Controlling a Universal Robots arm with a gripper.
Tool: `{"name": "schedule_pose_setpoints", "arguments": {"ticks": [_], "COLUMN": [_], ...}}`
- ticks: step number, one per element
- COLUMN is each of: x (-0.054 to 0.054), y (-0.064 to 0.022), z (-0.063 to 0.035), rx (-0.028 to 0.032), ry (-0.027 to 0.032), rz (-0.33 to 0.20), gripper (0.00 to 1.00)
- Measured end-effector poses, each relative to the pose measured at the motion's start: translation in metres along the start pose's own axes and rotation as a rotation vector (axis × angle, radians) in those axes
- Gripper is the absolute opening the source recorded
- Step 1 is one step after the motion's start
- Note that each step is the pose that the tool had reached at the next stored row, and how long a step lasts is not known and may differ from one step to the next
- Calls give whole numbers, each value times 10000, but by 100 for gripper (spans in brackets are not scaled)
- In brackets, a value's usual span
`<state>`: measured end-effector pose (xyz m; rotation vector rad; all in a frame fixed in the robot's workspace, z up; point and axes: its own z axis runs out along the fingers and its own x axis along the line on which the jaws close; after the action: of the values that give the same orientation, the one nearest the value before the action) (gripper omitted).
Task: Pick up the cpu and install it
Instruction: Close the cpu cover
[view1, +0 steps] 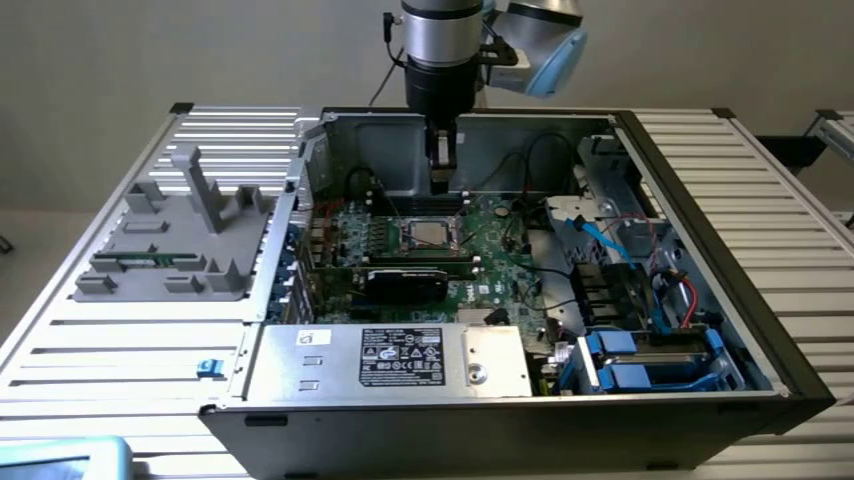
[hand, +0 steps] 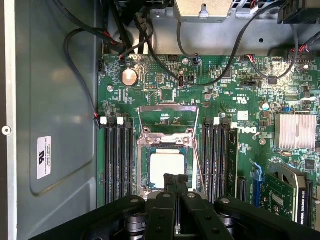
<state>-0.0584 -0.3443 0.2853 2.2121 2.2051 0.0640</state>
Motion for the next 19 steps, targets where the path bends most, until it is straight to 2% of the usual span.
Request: {"name": "schedule_pose_setpoints", "arguments": {"ticks": [19], "x": [59], "y": [276], "z": [24], "rx": [-29], "ry": [0], "rz": [132], "gripper": [11]}}
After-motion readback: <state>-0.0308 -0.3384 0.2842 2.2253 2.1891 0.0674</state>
